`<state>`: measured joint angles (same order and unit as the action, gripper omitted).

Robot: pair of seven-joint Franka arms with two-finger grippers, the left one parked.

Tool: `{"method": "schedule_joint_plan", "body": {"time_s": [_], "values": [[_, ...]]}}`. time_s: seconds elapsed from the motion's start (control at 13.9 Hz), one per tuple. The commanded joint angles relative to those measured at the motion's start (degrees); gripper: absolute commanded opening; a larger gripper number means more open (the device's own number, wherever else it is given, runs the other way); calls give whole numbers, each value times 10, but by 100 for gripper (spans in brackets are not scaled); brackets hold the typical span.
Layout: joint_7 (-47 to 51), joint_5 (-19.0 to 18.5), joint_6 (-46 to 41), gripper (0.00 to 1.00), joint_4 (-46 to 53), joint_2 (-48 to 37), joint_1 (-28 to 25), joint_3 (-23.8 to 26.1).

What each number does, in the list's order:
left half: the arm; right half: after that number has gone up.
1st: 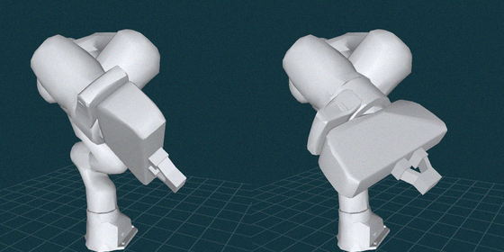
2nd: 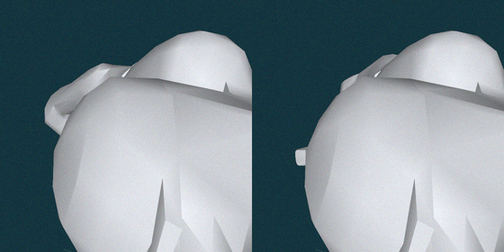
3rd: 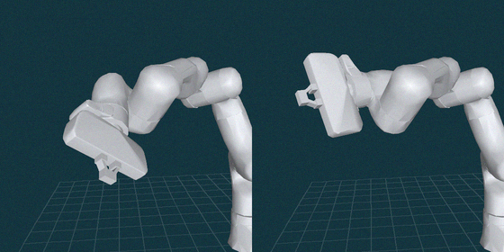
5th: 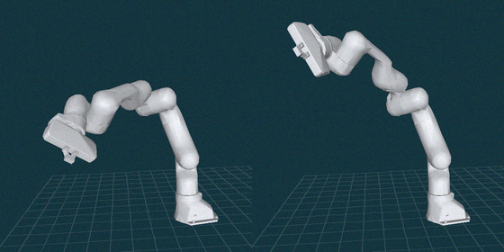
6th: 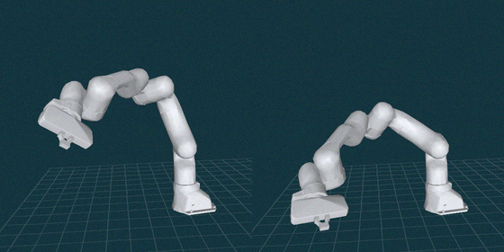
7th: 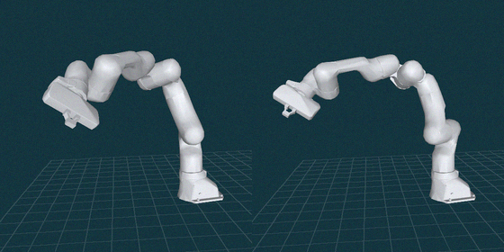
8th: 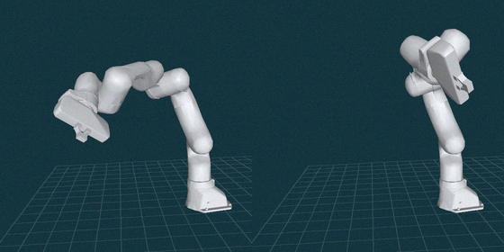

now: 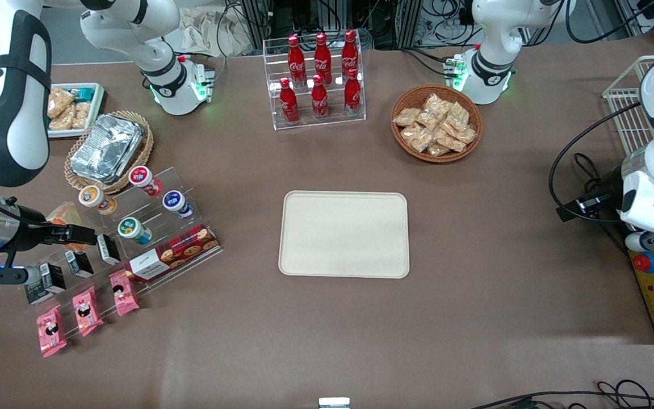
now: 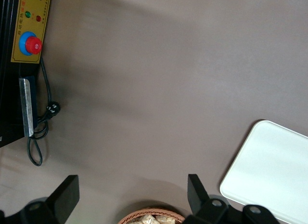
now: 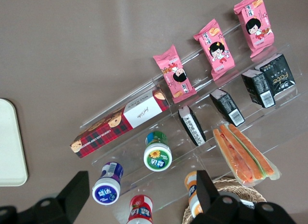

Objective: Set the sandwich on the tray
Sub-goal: 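Move the right gripper over the wrapped orange sandwich in the rack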

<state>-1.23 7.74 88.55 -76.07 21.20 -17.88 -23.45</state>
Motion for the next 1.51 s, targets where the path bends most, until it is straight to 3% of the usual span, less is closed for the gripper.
{"method": "schedule_joint_plan", "body": {"time_s": [0.0, 0.58, 1.01, 1.23, 1.44], "values": [[3, 2, 7, 99, -1, -4, 0, 0], [-2, -2, -3, 99, -8, -31, -1, -1], [-39, -26, 29, 99, -133, -122, -1, -1], [-47, -68, 96, 99, -251, -200, -6, 2], [-142, -90, 100, 99, -275, -209, 0, -4]]}}
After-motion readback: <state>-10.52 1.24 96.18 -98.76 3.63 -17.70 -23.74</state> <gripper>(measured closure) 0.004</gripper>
